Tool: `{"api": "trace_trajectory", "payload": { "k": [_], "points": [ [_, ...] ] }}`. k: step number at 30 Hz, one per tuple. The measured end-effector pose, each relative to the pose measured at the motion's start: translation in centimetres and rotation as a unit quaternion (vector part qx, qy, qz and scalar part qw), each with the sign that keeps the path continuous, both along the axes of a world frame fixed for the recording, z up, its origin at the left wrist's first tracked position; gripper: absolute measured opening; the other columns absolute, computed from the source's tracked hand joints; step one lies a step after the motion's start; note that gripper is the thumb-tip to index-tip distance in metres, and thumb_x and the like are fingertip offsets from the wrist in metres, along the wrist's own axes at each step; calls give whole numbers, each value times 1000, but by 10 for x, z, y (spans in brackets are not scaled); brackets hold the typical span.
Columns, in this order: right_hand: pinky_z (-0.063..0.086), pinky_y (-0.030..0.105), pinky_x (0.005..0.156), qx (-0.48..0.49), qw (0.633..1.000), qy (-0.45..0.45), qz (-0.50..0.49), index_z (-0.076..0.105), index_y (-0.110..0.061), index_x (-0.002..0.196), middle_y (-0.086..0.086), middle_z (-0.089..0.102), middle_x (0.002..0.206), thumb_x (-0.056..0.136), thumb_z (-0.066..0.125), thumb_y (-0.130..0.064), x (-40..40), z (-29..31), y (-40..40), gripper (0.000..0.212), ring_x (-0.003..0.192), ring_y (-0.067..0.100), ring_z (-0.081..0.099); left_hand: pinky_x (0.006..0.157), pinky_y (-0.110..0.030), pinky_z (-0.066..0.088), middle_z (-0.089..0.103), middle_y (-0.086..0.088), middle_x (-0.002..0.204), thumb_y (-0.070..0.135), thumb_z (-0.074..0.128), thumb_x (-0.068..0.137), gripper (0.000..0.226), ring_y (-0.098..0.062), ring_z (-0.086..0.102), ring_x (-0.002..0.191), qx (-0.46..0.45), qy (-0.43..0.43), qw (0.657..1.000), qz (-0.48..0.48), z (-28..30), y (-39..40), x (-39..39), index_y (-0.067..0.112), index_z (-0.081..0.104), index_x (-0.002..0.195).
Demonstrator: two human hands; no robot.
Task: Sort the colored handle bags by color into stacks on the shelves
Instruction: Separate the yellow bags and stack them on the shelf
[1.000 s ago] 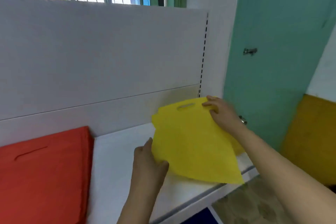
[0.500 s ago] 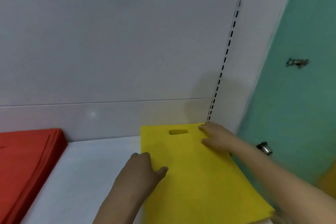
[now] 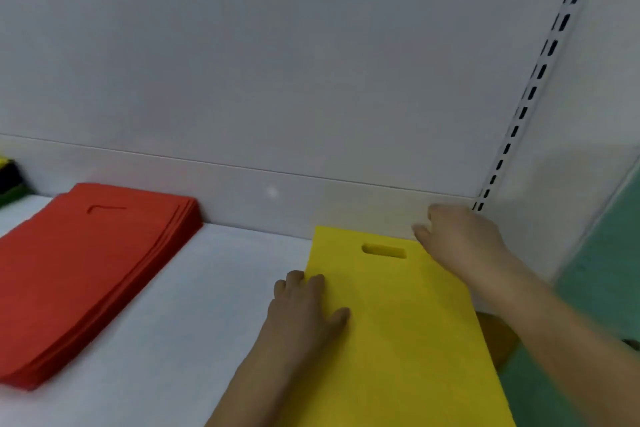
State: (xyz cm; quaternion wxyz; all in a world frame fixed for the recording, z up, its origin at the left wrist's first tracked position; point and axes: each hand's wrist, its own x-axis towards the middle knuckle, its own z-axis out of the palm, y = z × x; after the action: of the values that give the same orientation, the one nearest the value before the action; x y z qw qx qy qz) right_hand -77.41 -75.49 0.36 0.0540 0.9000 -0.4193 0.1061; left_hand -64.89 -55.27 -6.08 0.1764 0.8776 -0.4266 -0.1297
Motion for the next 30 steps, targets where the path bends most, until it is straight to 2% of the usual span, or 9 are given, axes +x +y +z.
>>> {"api": "trace_trajectory", "payload": {
  "k": [2, 5, 7, 9, 16, 20, 23, 25, 30],
  "points": [
    [43, 32, 65, -7, 997, -35, 62, 58, -16, 101, 6, 65, 102, 97, 43, -46, 21, 9, 10, 34, 94, 27, 60, 111, -33, 32, 28, -3, 152, 58, 47, 94, 66, -22, 28, 139, -31, 9, 999, 16, -3, 5, -1, 23, 33, 148],
    [49, 36, 87, 51, 982, -88, 159, 57, -17, 125, 6, 63, 123, 96, 46, -48, 59, 10, 25, 44, 114, 26, 57, 112, -33, 32, 30, -1, 152, 59, 47, 93, 69, -18, 32, 138, -99, 11, 994, 53, -4, 21, -1, 25, 31, 151],
    [42, 37, 100, 86, 966, -108, 220, 50, -16, 136, 6, 54, 138, 95, 48, -48, 86, 9, 41, 52, 127, 25, 48, 112, -28, 31, 33, 2, 151, 57, 48, 94, 67, -14, 31, 138, -152, 2, 984, 91, -1, 38, 1, 26, 32, 151],
    [35, 37, 107, 114, 950, -121, 266, 43, -15, 143, 7, 46, 145, 95, 49, -50, 112, 12, 64, 59, 134, 24, 41, 109, -22, 29, 35, 6, 149, 54, 48, 95, 64, -9, 31, 137, -201, -15, 972, 120, 6, 62, 5, 26, 33, 151],
    [27, 34, 112, 149, 907, -173, 354, 35, -11, 147, 10, 39, 150, 94, 52, -48, 213, 33, 184, 66, 138, 23, 35, 94, -8, 27, 39, 20, 141, 53, 46, 96, 53, 8, 37, 122, -294, -84, 931, 202, 29, 183, 56, 35, 38, 146],
    [23, 32, 113, 161, 894, -179, 379, 30, -9, 149, 11, 35, 152, 96, 50, -46, 288, 37, 264, 68, 141, 24, 31, 99, -13, 28, 43, 15, 139, 50, 48, 97, 52, 1, 40, 126, -306, -108, 918, 227, 38, 259, 116, 31, 41, 144],
    [24, 34, 114, 182, 890, -190, 372, 30, -10, 150, 12, 33, 153, 95, 50, -46, 341, 36, 317, 69, 141, 26, 31, 102, -17, 33, 45, 16, 135, 49, 49, 97, 49, 2, 42, 123, -321, -100, 910, 243, 46, 314, 162, 30, 44, 142],
    [25, 34, 113, 195, 890, -185, 369, 29, -9, 150, 13, 33, 152, 95, 51, -44, 370, 33, 347, 68, 140, 27, 32, 100, -18, 37, 45, 19, 132, 50, 48, 97, 47, 6, 43, 119, -326, -87, 905, 260, 50, 349, 189, 33, 45, 140],
    [28, 37, 111, 191, 894, -144, 378, 29, -7, 148, 16, 34, 151, 96, 51, -42, 432, 26, 398, 67, 137, 32, 34, 93, -15, 32, 43, 21, 135, 49, 48, 97, 45, 5, 41, 122, -332, -78, 891, 299, 45, 409, 251, 37, 43, 140]
  ]
}}
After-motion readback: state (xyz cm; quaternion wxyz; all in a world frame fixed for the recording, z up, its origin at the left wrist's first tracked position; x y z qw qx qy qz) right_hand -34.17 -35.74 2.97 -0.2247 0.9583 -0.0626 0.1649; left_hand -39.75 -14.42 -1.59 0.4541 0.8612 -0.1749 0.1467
